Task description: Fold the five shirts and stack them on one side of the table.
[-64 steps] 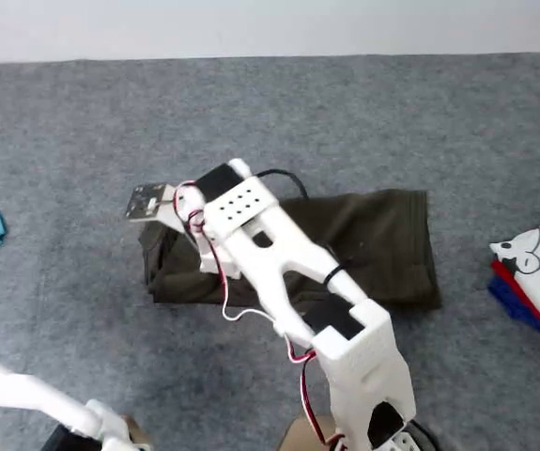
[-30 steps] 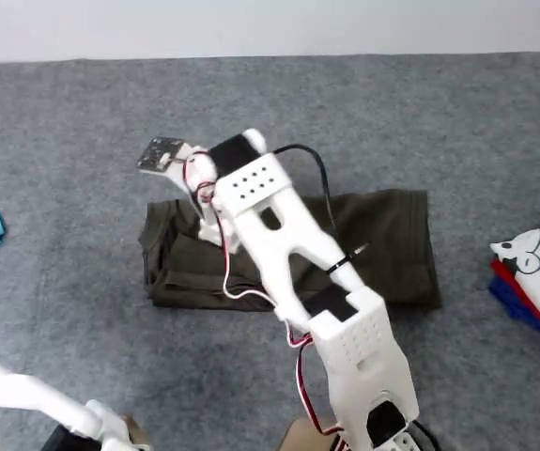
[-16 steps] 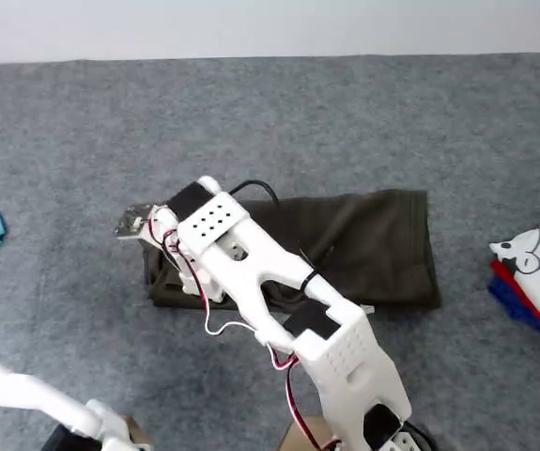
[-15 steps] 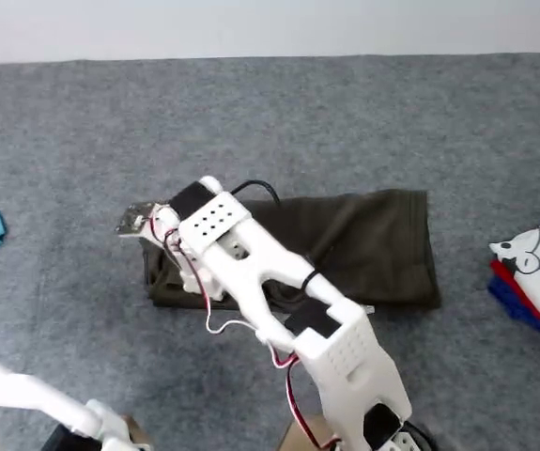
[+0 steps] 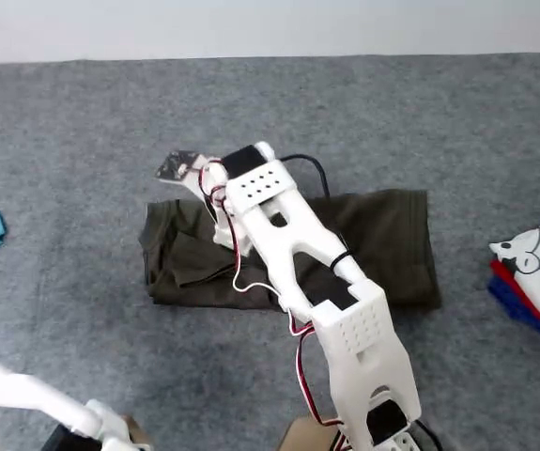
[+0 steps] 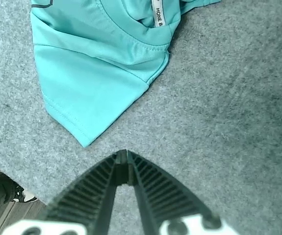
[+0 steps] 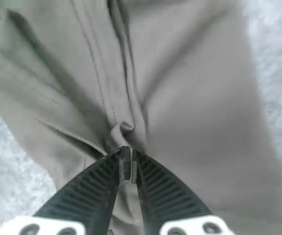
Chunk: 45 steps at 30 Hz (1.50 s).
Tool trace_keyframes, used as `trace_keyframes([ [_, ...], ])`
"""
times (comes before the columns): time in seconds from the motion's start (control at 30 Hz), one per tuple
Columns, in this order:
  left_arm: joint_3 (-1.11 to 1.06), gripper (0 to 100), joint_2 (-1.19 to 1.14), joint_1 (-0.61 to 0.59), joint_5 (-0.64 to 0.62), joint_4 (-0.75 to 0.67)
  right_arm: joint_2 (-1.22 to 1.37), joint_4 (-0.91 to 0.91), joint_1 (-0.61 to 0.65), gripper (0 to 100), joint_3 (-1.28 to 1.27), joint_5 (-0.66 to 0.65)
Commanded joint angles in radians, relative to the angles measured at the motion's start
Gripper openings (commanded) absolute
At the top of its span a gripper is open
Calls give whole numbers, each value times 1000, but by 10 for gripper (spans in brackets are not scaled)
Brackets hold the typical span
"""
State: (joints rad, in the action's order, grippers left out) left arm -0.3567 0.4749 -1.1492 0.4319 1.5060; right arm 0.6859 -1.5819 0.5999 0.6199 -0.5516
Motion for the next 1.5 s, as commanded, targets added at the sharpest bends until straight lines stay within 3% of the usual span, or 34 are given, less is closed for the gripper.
trace_keyframes([
  [0.0, 5, 8, 21, 3, 6, -15, -10, -107, 53, 10, 132, -3],
  [0.13, 5, 8, 21, 3, 6, -15, -16, -208, 162, 10, 170, 0],
  [0.4, 5, 8, 21, 5, 6, -15, 51, -166, 288, 10, 173, 57],
  [0.63, 5, 8, 21, 5, 6, -15, 183, -18, 222, 10, 187, 2],
  [0.93, 5, 8, 21, 5, 26, -15, 193, -4, 117, 10, 341, -3],
  [1.47, 5, 8, 21, 34, 26, -15, 213, -116, 157, 10, 324, 0],
])
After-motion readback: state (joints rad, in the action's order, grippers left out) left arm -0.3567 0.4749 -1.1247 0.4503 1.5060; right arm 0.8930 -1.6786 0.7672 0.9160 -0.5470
